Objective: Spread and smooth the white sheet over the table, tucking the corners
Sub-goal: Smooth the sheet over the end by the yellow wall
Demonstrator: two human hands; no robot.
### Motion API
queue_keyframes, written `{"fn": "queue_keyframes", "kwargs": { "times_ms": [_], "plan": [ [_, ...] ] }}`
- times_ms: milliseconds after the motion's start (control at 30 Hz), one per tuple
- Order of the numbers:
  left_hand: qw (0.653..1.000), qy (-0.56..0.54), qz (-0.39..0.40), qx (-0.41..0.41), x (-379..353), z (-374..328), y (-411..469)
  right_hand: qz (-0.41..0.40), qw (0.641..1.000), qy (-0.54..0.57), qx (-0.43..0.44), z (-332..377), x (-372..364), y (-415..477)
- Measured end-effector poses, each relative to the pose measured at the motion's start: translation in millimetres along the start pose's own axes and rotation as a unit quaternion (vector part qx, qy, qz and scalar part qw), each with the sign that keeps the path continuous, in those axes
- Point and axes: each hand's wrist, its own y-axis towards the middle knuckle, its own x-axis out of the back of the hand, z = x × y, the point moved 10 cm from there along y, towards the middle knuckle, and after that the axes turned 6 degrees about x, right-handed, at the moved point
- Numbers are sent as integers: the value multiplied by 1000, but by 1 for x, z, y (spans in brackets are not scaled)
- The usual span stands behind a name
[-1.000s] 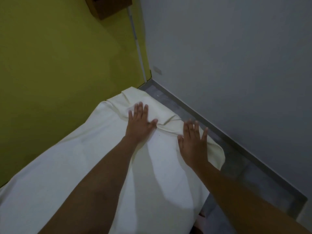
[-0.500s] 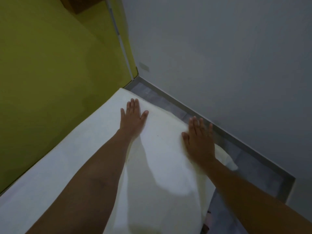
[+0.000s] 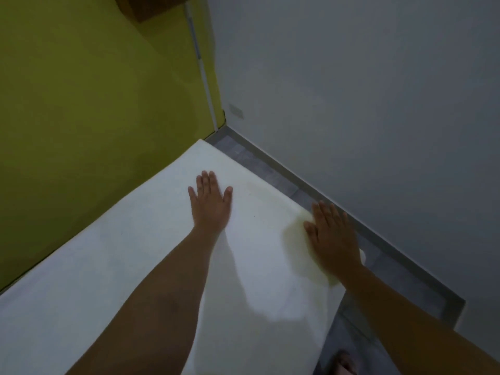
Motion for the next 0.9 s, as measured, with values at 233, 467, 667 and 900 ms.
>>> {"fn": "queue_keyframes", "kwargs": {
  "times_ms": [233, 467, 667, 900],
  "plan": [
    [1000, -1, 10, 1, -5, -3, -67, 56, 998, 19, 9, -8, -7, -3],
    [999, -3, -12, 40, -18, -11, -158, 65, 995, 9, 75, -13, 6, -35],
    [993, -30, -34, 113, -21, -21, -239, 99, 984, 4, 149, -31, -4, -59],
    [989, -8, -41, 145, -34, -54, -306, 114, 969, -15, 220, -61, -16, -72]
  ]
}}
